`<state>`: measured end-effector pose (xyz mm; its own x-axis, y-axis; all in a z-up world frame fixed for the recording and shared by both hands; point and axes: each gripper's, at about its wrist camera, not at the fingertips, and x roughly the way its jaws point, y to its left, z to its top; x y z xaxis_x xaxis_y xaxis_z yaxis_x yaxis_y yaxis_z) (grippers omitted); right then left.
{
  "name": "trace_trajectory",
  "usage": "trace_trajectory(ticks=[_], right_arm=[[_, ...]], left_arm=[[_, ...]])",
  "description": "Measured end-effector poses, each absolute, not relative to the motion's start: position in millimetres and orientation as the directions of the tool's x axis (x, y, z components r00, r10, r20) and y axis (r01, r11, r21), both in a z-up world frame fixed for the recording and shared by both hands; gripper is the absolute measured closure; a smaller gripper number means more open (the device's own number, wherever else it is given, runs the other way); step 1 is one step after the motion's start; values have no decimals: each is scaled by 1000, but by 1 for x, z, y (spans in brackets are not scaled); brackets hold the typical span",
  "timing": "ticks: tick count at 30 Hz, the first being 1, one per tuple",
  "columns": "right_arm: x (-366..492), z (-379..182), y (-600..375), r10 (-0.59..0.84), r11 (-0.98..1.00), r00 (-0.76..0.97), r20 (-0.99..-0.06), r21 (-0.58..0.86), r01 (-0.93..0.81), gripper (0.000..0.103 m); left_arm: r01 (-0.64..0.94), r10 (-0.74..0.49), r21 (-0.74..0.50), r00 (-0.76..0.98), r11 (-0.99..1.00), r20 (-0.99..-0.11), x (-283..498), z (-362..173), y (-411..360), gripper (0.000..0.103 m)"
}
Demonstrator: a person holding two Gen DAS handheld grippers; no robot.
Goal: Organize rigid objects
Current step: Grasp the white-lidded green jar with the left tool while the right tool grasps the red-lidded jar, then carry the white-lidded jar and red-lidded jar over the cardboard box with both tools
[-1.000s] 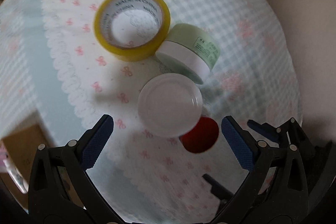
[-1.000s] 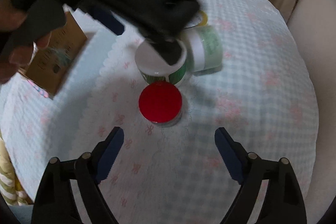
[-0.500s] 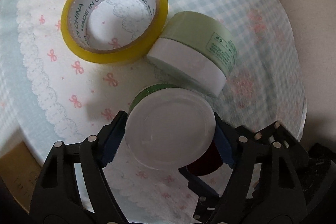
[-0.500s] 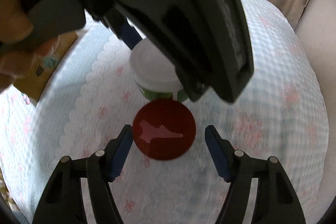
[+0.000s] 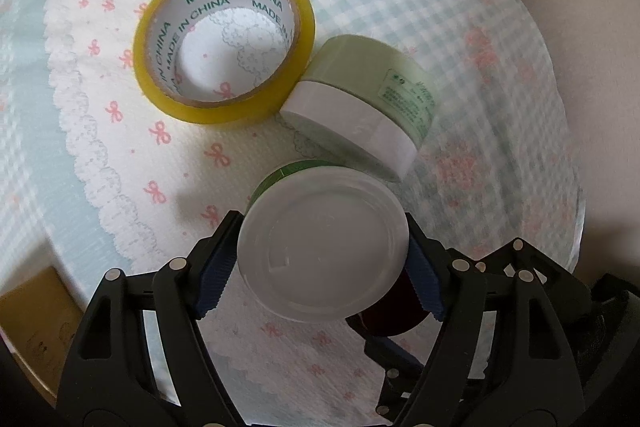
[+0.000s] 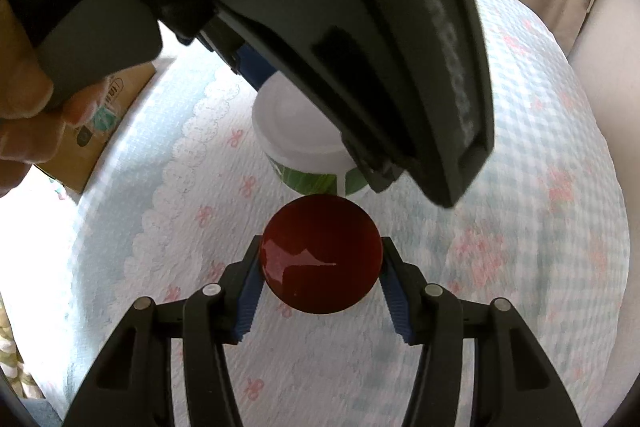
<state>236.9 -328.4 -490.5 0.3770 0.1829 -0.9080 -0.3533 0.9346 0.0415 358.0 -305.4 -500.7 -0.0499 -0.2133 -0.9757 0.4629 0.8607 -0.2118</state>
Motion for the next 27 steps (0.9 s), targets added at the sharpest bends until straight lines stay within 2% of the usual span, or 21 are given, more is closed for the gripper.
trace_trajectory(ticks=[12,21,27], right_arm=[[212,-444,-342,173,948,409,-896,40,-315,53],[201,-362,-343,213,954,453,-866,85,-286,53],[211,-279,-329,242,942,482,-842,86,-323,53]], left_arm=[[370,-307,-266,55,890,-950,340,-434,-263,29],[253,-387,-335,193,908,-902,302,-340,-200,29],[152,-427,-399,299,904,-854,275,-274,-139,29]])
